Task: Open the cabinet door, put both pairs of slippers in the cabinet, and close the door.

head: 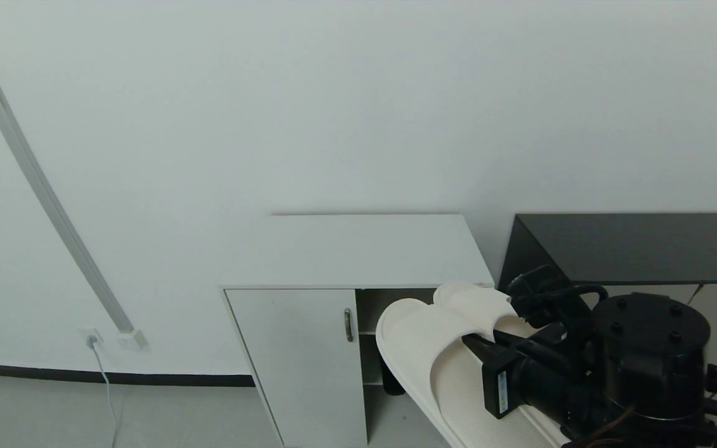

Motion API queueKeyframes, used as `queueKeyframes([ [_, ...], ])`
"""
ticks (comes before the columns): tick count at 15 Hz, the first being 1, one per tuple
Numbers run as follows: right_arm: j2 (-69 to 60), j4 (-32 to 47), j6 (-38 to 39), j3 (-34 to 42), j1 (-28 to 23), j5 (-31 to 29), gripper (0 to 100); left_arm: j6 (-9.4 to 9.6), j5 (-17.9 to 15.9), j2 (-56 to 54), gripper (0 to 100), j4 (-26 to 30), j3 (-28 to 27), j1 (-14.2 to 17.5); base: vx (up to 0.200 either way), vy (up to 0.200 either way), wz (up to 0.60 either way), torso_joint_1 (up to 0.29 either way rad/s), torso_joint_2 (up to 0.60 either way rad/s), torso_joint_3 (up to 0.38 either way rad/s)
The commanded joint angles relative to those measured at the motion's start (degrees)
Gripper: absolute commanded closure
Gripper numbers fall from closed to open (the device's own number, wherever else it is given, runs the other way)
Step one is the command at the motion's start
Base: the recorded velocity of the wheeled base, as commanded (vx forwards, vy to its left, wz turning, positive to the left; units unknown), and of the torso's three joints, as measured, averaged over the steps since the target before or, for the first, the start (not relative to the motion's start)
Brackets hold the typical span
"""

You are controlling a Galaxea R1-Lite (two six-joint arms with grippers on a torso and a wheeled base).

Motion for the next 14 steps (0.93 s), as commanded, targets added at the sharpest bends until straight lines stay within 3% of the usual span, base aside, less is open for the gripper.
queueKeyframes([
  [1,0.12,0.02,-0.03,0.13,0.04,-0.03,100,-0.02,-0.02,0.05,100,-0.02,0.02,0.02,0.0,0.0,0.0,0.0,0.0,0.0],
  [8,0.29,-0.16,-0.03,0.66,0.04,0.05,100,-0.02,-0.02,0.05,100,-0.02,-0.06,0.02,0.0,0.0,0.0,-0.008,0.01,0.011],
  [14,1.0,-0.95,-0.03,0.57,0.04,-0.03,100,0.07,-0.02,0.05,100,-0.02,-0.06,0.02,0.0,0.0,0.0,-0.144,0.33,0.181],
])
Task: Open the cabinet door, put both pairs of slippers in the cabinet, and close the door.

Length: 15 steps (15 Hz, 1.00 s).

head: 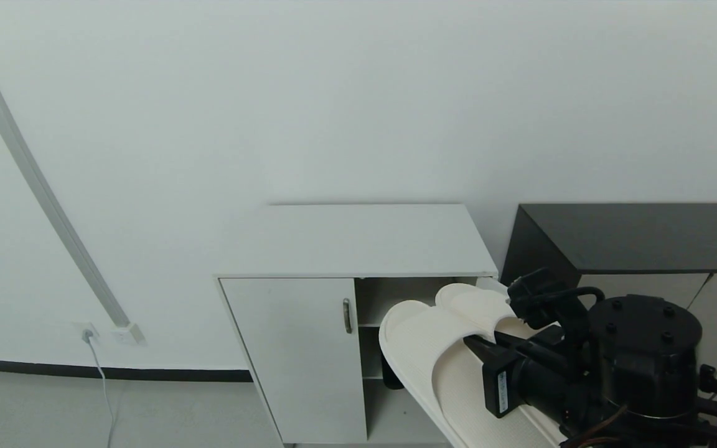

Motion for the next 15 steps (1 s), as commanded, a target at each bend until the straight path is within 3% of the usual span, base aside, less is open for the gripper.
queueKeyframes([
  [1,0.4,-0.31,0.02,0.03,0.04,-0.01,100,0.01,0.0,0.05,100,-0.02,-0.06,0.0,0.0,0.0,0.0,-0.168,0.35,0.198],
  [15,1.9,-1.36,0.02,0.99,0.13,-0.01,100,0.01,0.0,0.05,100,-0.02,0.02,0.0,0.0,0.0,0.0,-0.2,0.48,0.281],
])
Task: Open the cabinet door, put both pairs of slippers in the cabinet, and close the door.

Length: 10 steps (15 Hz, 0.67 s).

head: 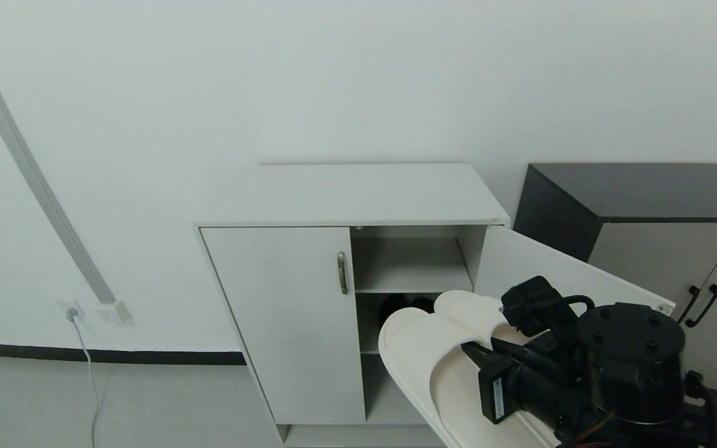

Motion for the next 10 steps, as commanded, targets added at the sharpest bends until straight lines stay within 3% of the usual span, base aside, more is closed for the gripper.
queueKeyframes([
  [1,0.18,0.0,-0.01,0.07,0.15,-0.01,100,-0.02,0.0,0.05,100,-0.04,-0.01,0.0,0.0,0.0,0.0,-0.207,0.52,0.325],
  [10,0.18,0.0,-0.01,0.68,0.51,0.08,100,-0.02,0.0,0.05,100,-0.04,-0.01,0.0,0.0,0.0,0.0,-0.172,0.49,0.322],
])
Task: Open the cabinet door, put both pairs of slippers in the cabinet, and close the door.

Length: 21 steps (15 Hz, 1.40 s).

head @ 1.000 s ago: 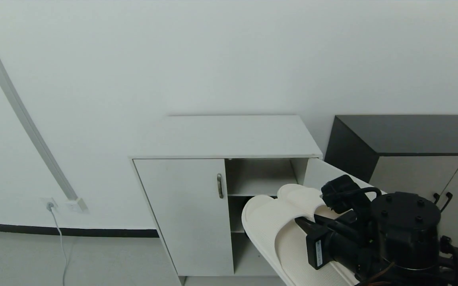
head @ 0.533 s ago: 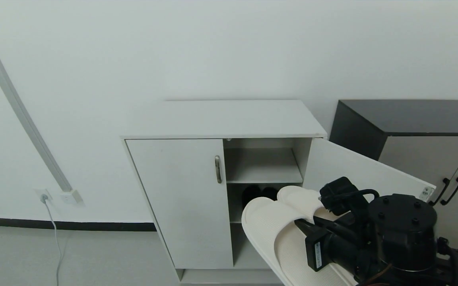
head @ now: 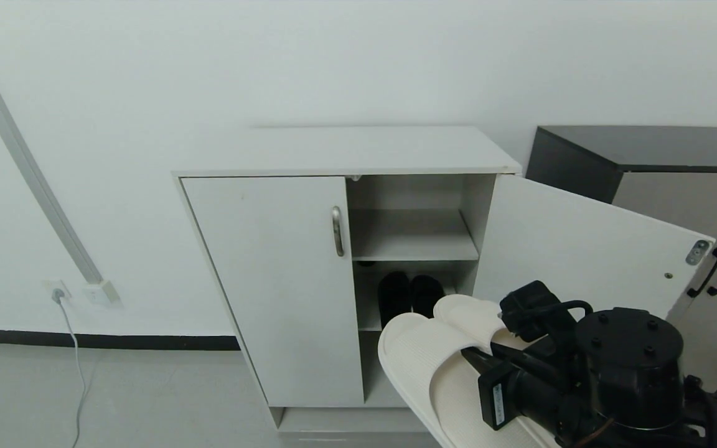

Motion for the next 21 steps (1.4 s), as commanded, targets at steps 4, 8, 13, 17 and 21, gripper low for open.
queueKeyframes([
  [4,0.13,-0.02,0.02,0.27,0.29,0.08,100,-0.02,-0.02,0.05,100,-0.02,0.07,0.0,0.0,0.0,0.0,-0.111,0.46,0.345],
  [8,1.01,-1.08,-0.07,0.62,0.47,-0.01,100,-0.02,-0.02,0.05,100,-0.02,-0.01,0.0,0.0,0.0,0.0,-0.065,0.44,0.372],
  [13,1.63,-3.19,-0.34,1.41,1.08,-0.09,100,-0.11,-0.02,0.05,100,-0.02,-0.01,0.0,0.0,0.0,0.0,-0.007,0.14,0.131],
  [17,1.63,-4.15,-0.69,1.5,1.79,-0.09,100,-0.11,-0.02,0.05,100,-0.02,-0.01,0.0,0.0,0.0,0.0,-0.01,0.08,0.067],
  [21,2.15,-4.59,-0.69,1.41,1.96,-0.09,100,-0.02,-0.02,0.05,100,-0.02,0.07,0.0,0.0,0.0,0.0,0.002,0.02,0.013],
])
